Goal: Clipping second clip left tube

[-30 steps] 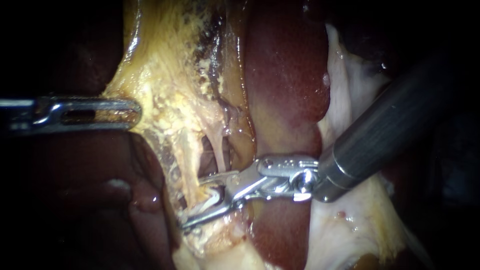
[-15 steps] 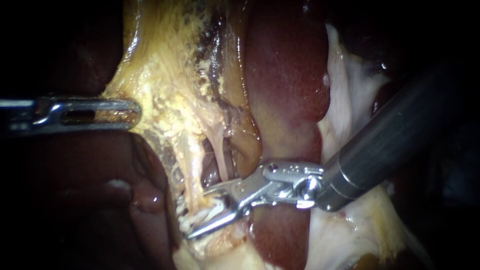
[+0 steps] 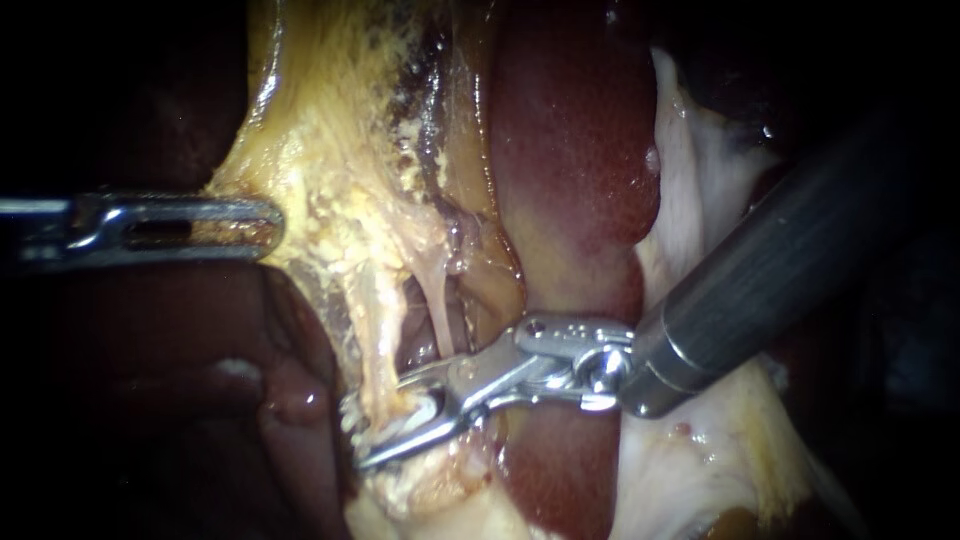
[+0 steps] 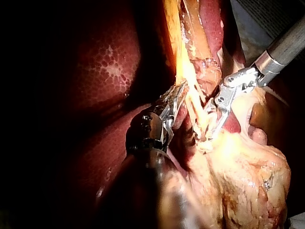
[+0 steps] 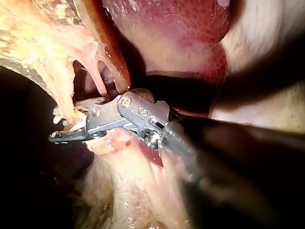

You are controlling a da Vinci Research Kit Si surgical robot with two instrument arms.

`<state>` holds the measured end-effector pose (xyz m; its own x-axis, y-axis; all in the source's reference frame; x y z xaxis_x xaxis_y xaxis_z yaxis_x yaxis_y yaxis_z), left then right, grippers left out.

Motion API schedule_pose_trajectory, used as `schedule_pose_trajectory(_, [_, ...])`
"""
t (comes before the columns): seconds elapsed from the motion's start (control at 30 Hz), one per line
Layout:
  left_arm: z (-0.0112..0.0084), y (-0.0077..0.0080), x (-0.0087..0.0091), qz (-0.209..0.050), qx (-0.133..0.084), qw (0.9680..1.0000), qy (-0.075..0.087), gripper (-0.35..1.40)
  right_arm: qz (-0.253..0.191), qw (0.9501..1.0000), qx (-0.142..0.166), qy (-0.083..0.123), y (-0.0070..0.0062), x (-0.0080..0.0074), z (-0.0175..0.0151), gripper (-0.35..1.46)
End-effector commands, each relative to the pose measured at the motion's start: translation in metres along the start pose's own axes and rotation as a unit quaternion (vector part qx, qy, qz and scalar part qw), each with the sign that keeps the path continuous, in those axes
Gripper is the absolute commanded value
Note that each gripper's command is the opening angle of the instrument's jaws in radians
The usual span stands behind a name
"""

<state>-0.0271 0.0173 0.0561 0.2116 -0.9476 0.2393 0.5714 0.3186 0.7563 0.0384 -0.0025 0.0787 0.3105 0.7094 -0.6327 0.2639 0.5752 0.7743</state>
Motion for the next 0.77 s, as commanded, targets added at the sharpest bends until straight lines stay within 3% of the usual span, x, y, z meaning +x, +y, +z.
schedule_pose_trajectory(0.03, [0.0, 0.0, 0.0, 0.0, 0.0, 1.0, 0.0, -0.35, -0.006, 0.9999, -0.008, 0.004, 0.0001, -0.0001, -0.0001, -0.35])
schedule_pose_trajectory(0.27, [0.0, 0.0, 0.0, 0.0, 0.0, 1.0, 0.0, -0.35, -0.008, 0.9996, -0.029, -0.003, 0.0011, -0.0004, -0.001, -0.35])
schedule_pose_trajectory(0.77, [0.0, 0.0001, 0.0, 0.0, 0.0, 1.0, 0.0, -0.35, -0.008, 0.9996, -0.027, -0.004, 0.0008, -0.0004, -0.0009, -0.35])
